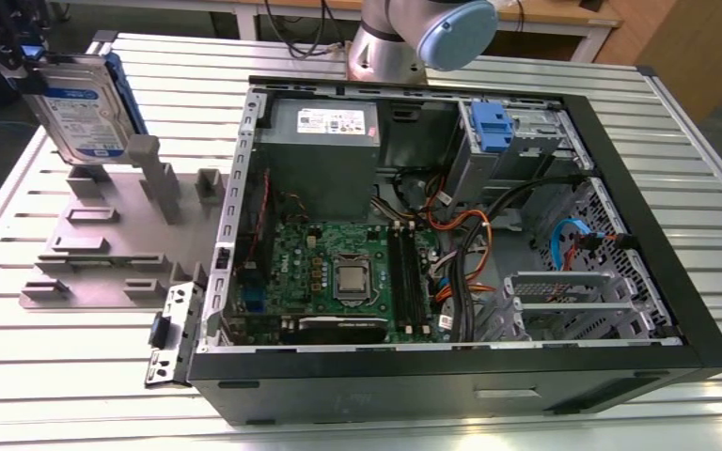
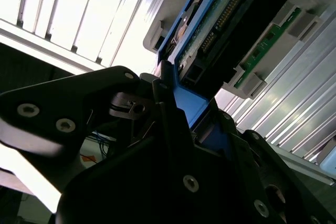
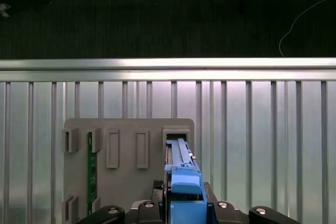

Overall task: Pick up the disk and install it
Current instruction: 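Pick up the disk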

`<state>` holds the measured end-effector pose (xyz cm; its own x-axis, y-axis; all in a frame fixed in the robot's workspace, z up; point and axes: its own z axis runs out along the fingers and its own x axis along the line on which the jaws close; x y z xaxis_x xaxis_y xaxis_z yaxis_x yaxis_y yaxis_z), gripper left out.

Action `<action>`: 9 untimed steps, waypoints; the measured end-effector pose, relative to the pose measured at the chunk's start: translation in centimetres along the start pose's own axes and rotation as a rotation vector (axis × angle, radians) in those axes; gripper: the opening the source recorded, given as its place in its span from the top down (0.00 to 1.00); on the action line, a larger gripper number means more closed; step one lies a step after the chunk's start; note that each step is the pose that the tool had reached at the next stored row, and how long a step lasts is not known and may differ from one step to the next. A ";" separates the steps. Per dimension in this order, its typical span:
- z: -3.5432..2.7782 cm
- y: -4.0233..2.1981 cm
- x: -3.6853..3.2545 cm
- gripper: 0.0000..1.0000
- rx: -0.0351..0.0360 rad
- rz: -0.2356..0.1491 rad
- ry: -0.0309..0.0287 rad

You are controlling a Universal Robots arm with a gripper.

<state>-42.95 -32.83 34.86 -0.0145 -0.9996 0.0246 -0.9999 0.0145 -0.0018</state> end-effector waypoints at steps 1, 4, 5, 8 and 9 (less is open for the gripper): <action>-0.03 0.00 0.00 0.64 -0.0002 0.000 0.0001; -0.13 -0.03 0.00 0.64 0.0000 0.000 0.0001; -0.16 -0.03 0.00 0.64 0.0001 0.000 0.0000; -0.29 -0.05 0.01 0.64 -0.0002 0.000 0.0001; -0.33 -0.07 0.01 0.64 -0.0001 0.000 0.0000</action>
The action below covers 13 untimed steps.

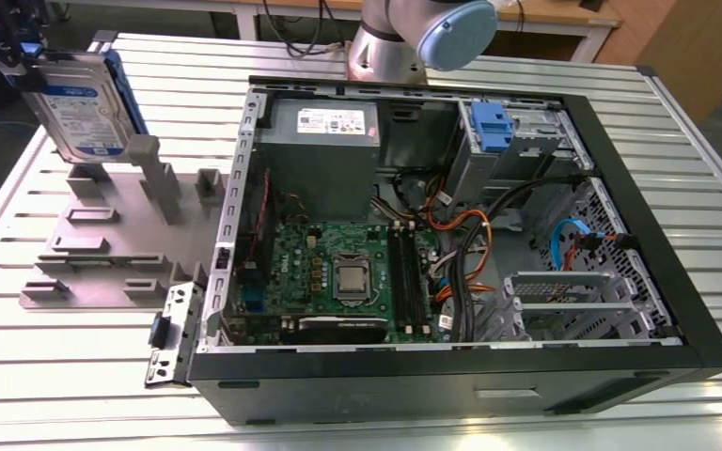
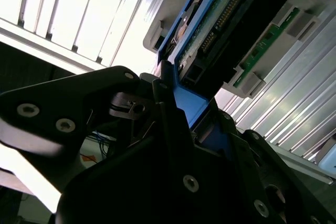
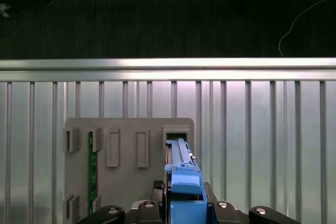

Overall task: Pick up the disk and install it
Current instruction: 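Pick up the disk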

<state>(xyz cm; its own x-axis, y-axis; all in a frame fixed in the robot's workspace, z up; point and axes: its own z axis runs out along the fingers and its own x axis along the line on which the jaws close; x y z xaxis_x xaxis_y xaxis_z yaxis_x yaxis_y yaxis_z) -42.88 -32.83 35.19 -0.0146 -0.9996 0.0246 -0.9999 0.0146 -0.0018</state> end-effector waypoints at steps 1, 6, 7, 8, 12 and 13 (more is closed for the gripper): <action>-0.03 -0.01 0.00 0.64 0.0001 0.000 0.0000; -0.16 -0.04 0.00 0.64 0.0001 0.000 0.0000; -0.19 -0.05 0.00 0.64 0.0001 0.000 0.0000; -0.21 -0.05 0.00 0.64 0.0000 0.000 0.0000; -0.29 -0.07 0.01 0.64 0.0000 0.000 0.0000; -0.31 -0.08 0.01 0.64 0.0000 0.000 0.0000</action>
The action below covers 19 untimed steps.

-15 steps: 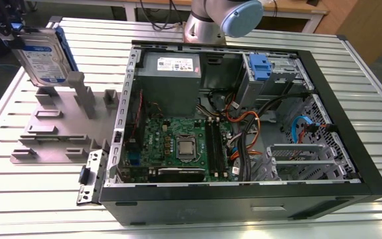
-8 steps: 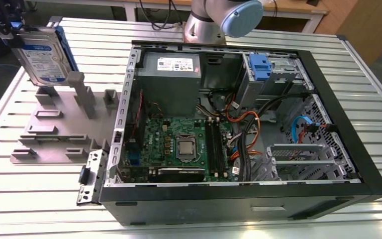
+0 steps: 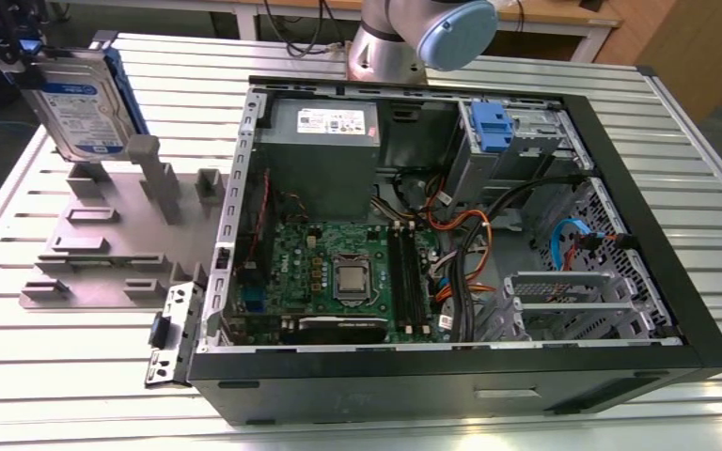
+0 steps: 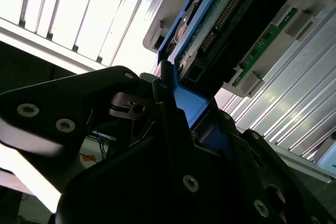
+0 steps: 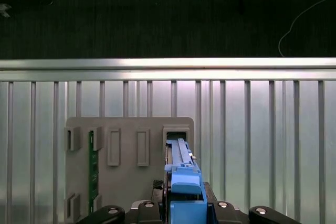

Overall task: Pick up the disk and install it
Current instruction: 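Pick up the disk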

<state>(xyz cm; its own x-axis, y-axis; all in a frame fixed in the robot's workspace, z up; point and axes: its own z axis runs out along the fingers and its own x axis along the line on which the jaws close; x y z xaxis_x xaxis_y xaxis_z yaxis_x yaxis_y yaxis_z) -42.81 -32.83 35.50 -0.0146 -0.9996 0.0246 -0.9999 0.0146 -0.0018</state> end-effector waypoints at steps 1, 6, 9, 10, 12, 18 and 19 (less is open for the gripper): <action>-0.01 0.00 0.00 0.64 0.0000 0.000 0.0000; -0.08 -0.01 0.00 0.64 0.0000 0.000 0.0000; -0.13 -0.02 0.01 0.64 0.0000 0.000 0.0000; -0.14 -0.02 0.00 0.64 0.0001 0.000 0.0000; -0.17 -0.03 0.01 0.64 0.0001 0.000 0.0000; -0.32 -0.04 0.01 0.64 -0.0001 0.000 0.0001; -0.37 -0.04 0.01 0.64 -0.0003 0.000 0.0001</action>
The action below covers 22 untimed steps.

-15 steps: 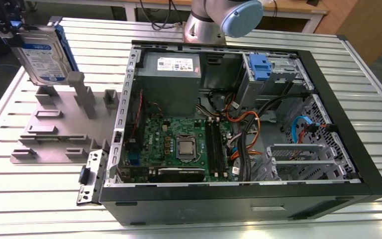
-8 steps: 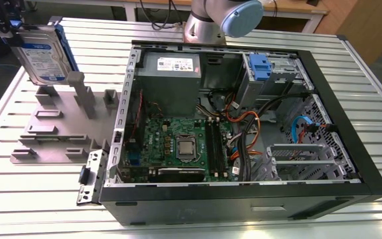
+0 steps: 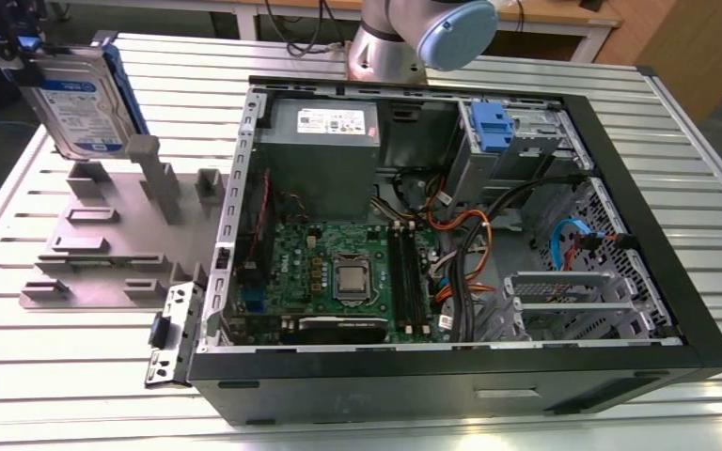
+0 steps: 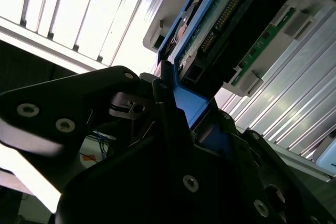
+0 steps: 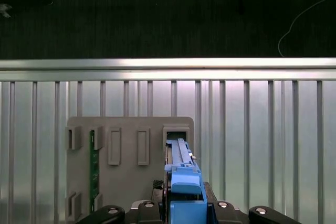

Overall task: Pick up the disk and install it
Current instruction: 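Pick up the disk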

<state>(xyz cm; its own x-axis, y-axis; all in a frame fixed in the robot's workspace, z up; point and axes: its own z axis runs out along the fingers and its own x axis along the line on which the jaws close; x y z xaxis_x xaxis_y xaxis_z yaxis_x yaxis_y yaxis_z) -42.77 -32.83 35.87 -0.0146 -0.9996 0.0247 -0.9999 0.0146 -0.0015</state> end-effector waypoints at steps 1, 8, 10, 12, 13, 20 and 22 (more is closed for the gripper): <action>-0.04 0.00 0.00 0.64 0.0002 0.000 0.0000; -0.30 -0.02 0.01 0.64 0.0003 0.000 -0.0001; -0.37 -0.03 0.01 0.64 0.0004 0.000 -0.0001; -0.40 -0.03 0.01 0.64 0.0005 0.000 -0.0002; -0.40 -0.03 0.01 0.64 0.0006 0.000 -0.0003; -0.43 -0.03 0.01 0.64 0.0003 0.000 -0.0001; -0.43 -0.03 0.01 0.64 0.0002 0.000 -0.0001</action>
<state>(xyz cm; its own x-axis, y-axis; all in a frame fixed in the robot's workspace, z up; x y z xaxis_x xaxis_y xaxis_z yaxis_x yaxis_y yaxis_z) -42.74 -32.83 36.30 -0.0146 -0.9996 0.0246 -0.9999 0.0145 -0.0017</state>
